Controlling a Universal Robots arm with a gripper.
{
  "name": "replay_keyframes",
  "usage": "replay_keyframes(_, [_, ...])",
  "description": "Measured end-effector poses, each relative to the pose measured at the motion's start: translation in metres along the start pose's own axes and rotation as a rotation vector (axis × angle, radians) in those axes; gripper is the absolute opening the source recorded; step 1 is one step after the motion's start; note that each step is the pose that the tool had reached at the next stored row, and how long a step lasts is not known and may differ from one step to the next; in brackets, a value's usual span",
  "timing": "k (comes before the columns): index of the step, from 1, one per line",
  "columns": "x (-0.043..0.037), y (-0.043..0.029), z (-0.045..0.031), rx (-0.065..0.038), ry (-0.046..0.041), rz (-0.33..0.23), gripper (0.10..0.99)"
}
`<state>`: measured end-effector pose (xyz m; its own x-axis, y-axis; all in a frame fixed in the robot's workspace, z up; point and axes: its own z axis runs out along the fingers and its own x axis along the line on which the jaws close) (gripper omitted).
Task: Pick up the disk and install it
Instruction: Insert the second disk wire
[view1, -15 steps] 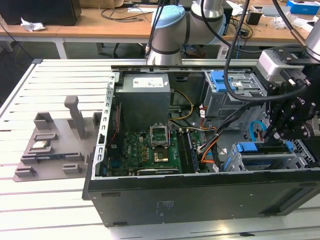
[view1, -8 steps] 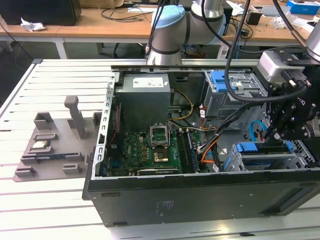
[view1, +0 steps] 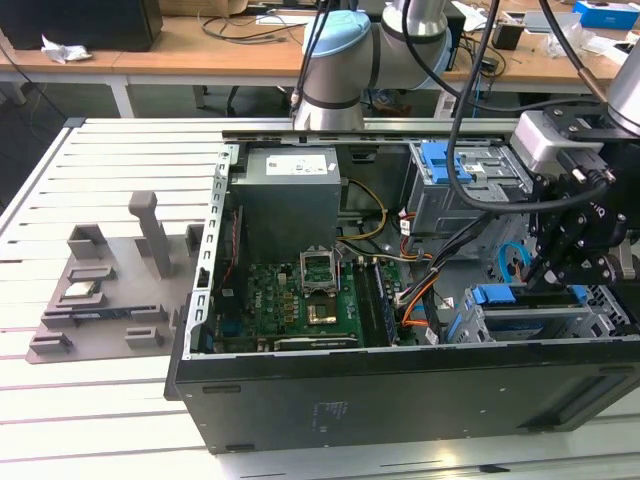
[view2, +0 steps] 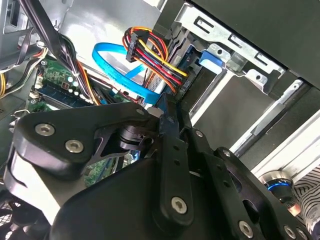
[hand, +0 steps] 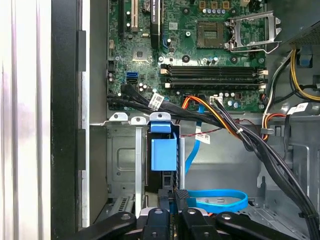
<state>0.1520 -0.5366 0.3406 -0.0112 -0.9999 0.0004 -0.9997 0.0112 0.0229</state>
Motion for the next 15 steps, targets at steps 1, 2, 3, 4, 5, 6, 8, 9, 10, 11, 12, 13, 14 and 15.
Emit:
replay_keyframes(1, [0.0,0.0,0.0,0.0,0.0006,0.0,0.161])
replay_keyframes(2, [0.0,0.0,0.0,0.0,0.0008,0.0,0.161])
replay_keyframes(3, [0.0,0.0,0.0002,0.0,0.0006,0.0,0.161])
replay_keyframes(4, [0.0,0.0,0.0002,0.0,0.0007,0.0,0.161])
replay_keyframes(5, [0.0,0.0,0.0003,0.0,0.0008,0.0,0.161])
replay_keyframes(6, [0.0,0.0,0.0003,0.0,0.0009,0.0,0.173])
replay_keyframes(8, [-0.0001,0.0002,-0.006,0.0,0.0016,0.0,0.239])
replay_keyframes(9, [-0.0024,0.0005,-0.0163,0.0,0.0061,0.0,0.239])
replay_keyframes(10, [-0.0038,0.0006,-0.0206,0.0,0.0081,0.0,0.239])
replay_keyframes(11, [-0.0047,0.0007,-0.0238,0.0,0.0094,0.0,0.224])
replay_keyframes(12, [-0.0062,0.0008,-0.0304,0.0,0.0121,0.0,0.157])
replay_keyframes(13, [-0.0074,0.001,-0.0369,0.0,0.0141,0.0,0.106])
replay_keyframes(14, [-0.0082,0.0011,-0.0434,0.0,0.0156,0.0,0.106])
replay_keyframes(15, [-0.0089,0.0012,-0.0475,0.0,0.0166,0.0,0.106])
